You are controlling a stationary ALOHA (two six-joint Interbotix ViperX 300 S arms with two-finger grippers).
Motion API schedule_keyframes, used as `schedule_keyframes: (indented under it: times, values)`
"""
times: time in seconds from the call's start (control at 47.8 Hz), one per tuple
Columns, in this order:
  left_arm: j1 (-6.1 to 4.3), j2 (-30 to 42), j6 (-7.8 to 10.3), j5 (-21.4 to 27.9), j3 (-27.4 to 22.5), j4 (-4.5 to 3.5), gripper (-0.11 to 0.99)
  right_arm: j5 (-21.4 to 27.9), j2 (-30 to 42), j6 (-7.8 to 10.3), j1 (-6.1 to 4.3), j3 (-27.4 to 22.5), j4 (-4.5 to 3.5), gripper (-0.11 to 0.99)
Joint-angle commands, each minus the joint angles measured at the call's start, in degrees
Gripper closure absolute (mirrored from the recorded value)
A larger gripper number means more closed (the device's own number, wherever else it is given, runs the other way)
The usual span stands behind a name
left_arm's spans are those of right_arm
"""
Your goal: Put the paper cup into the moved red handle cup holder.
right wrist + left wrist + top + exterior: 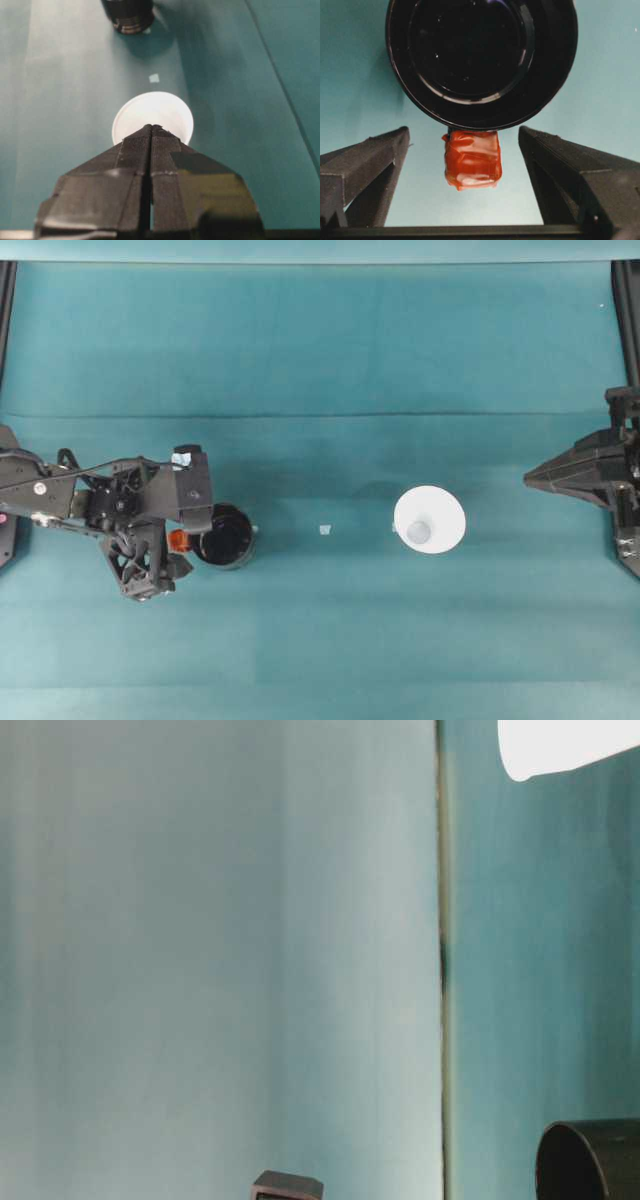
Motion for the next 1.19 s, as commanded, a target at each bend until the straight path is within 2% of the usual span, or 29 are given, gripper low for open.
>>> schedule_keyframes:
  times: [0.0, 0.209, 0.314, 0.376, 0.502, 0.544, 0.878, 1.025, 1.171]
  values:
    - [-0.18, -0.18, 0.09, -0.35, -0.79, 0.09, -0.08, -0.26, 0.62, 0.44, -0.18, -0.53, -0.09, 0.98]
    - [-0.18, -0.09, 0.09, -0.26, -0.88, 0.09, -0.07, -0.26, 0.62, 0.44, -0.09, -0.62, -0.09, 0.98]
    - [-0.18, -0.18, 0.0, -0.26, -0.88, 0.09, 0.01, -0.26, 0.7, 0.44, -0.18, -0.53, -0.09, 0.98]
    - [-0.18, -0.18, 0.0, -0.26, -0.88, 0.09, 0.14, -0.26, 0.62, 0.44, -0.18, -0.53, -0.09, 0.98]
    - [-0.26, -0.18, 0.7, -0.26, -0.97, 0.09, 0.51, -0.18, 0.62, 0.44, -0.18, -0.62, -0.09, 0.98]
    - [-0.18, -0.18, 0.88, -0.26, -0.97, 0.09, 0.6, -0.18, 0.62, 0.44, -0.09, -0.53, -0.09, 0.98]
    - [-0.18, -0.09, 2.2, 0.09, -1.05, 0.09, 0.61, -0.18, 0.7, 0.44, -0.18, -0.53, -0.09, 0.98]
    - [-0.18, -0.18, 2.2, 0.09, -1.05, 0.09, 0.61, -0.18, 0.62, 0.44, -0.09, -0.44, -0.09, 0.98]
    - [-0.18, -1.23, 2.9, 0.18, -2.9, 0.09, 0.61, -0.18, 0.53, 0.44, -0.18, -0.35, -0.09, 0.98]
